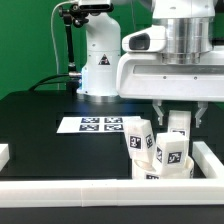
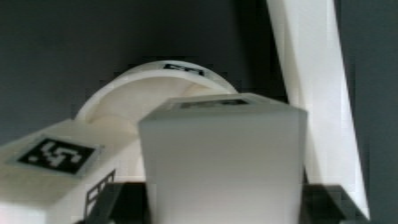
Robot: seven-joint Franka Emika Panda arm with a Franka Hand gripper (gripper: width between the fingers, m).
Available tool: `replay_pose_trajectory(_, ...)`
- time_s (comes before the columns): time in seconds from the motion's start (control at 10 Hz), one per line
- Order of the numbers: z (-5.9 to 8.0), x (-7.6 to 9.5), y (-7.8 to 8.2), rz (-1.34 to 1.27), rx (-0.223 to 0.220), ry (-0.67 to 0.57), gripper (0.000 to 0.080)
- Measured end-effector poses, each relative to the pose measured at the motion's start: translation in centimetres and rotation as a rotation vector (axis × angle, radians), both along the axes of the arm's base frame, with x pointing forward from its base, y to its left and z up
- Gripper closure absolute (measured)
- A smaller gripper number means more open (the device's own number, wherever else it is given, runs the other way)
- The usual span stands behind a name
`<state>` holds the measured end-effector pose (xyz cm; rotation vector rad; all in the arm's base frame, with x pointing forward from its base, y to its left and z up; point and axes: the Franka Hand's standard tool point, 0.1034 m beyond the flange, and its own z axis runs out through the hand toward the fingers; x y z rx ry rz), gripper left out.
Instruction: Assemble stool
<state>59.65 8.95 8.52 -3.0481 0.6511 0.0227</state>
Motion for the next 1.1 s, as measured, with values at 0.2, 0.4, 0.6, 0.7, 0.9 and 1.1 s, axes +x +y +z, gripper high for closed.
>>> replay_pose_trajectory(0.2,-0.08,0.12,-0.02,-0.156,0.014,-0.011,0.0459)
replay_pose_trajectory(0.4,-0.09,0.42,-0.02,-0.291,0.030,-0.032,0.0459)
replay_pose_trajectory(0.6,-0.21,0.67,-0.08,-0.438,0.049,-0.056,0.0459)
replay_pose_trajectory(0.7,-0.23,0.80,-0.13,-0.516,0.060,-0.066,0.0459)
replay_pose_trajectory(0.9,-0.20,0.85,-0.05,-0.630,0.067,-0.062,0.0459)
replay_pose_trajectory(1.1,-0.21,0.84,-0.01,-0.722,0.071,-0.056,0.0459)
